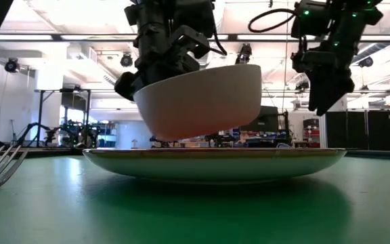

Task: Set table place
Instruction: Put the gray bowl on top of the orange plate

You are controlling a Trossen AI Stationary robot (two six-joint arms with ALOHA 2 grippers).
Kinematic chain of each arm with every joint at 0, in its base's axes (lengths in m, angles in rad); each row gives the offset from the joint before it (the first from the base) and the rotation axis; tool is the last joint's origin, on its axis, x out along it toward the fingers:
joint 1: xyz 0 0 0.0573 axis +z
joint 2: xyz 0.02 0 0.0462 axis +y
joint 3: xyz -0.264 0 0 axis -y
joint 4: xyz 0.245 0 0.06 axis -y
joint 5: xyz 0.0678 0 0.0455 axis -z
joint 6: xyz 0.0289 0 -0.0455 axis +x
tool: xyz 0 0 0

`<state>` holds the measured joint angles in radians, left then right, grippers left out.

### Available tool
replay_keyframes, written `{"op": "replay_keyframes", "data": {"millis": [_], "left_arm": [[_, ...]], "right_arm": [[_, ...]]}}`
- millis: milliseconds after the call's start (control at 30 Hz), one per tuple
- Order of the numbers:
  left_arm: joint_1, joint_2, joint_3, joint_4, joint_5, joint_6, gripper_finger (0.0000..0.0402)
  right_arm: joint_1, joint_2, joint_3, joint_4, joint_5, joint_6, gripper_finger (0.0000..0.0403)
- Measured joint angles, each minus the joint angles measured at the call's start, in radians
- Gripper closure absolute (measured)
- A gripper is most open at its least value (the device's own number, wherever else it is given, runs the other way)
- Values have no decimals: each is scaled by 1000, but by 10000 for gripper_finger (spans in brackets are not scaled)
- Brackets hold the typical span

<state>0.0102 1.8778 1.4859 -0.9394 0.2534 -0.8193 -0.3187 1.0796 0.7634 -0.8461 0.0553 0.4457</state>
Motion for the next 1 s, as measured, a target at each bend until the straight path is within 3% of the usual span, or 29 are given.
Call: {"op": "replay_keyframes", "data": {"millis": [400,767,1000], "left_arm": [[-39,2,-7,23,-51,-65,402],[-45,8,-20,119,-53,-65,401],[-47,8,-36,120,-51,-55,373]], "right_arm": [[102,3,-6,35,25,77,165],[116,30,-5,65,26,79,165],[116,34,-4,79,49,78,165]]}}
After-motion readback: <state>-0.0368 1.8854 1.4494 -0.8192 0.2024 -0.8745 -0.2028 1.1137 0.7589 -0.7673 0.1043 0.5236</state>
